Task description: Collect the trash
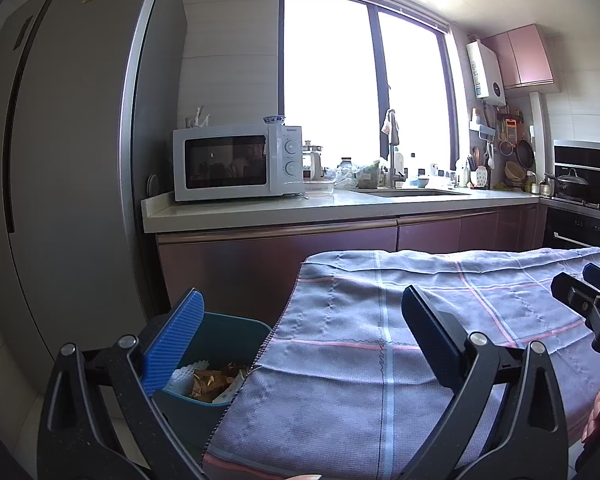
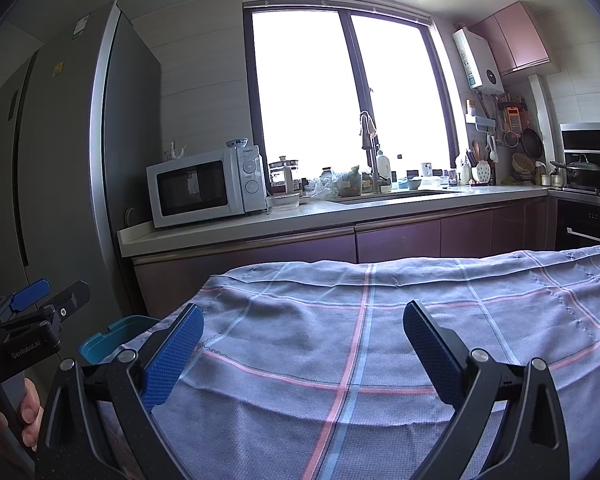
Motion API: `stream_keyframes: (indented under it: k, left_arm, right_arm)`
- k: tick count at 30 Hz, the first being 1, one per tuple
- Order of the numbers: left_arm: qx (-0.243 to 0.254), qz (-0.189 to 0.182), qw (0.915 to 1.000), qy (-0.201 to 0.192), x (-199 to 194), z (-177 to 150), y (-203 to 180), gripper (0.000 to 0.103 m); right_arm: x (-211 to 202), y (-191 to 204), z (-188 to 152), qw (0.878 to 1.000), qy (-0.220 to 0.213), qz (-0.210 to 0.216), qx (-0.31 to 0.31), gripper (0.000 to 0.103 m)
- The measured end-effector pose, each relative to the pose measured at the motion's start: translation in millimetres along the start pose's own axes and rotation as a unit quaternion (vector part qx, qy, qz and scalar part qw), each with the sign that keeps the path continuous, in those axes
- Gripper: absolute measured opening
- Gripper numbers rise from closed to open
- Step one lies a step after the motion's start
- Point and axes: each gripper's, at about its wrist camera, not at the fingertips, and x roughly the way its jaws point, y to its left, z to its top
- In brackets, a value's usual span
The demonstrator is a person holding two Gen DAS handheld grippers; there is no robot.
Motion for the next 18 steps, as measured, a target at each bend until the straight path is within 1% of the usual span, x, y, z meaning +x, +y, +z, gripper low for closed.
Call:
stream_keyframes:
  k: [14,16,18]
  left_arm:
    - [0.008,-0.010,0.9999,0.010,10,-1,-6,0.097]
    - [0.010,-0.021,0.9995,0.023,17,-1,-9,0.097]
    - [0.010,-0.033,0.9983,0.048,29,0,-13,0.097]
  right_arm:
    - [1,-3,-5,1.000,0.004,-0.001,0.003,0.097]
    - [2,-7,-5,1.000,0.007,-0.002,0.005,0.097]
    - [5,-14,-4,1.000,0.015,-0.006,0.007,0.097]
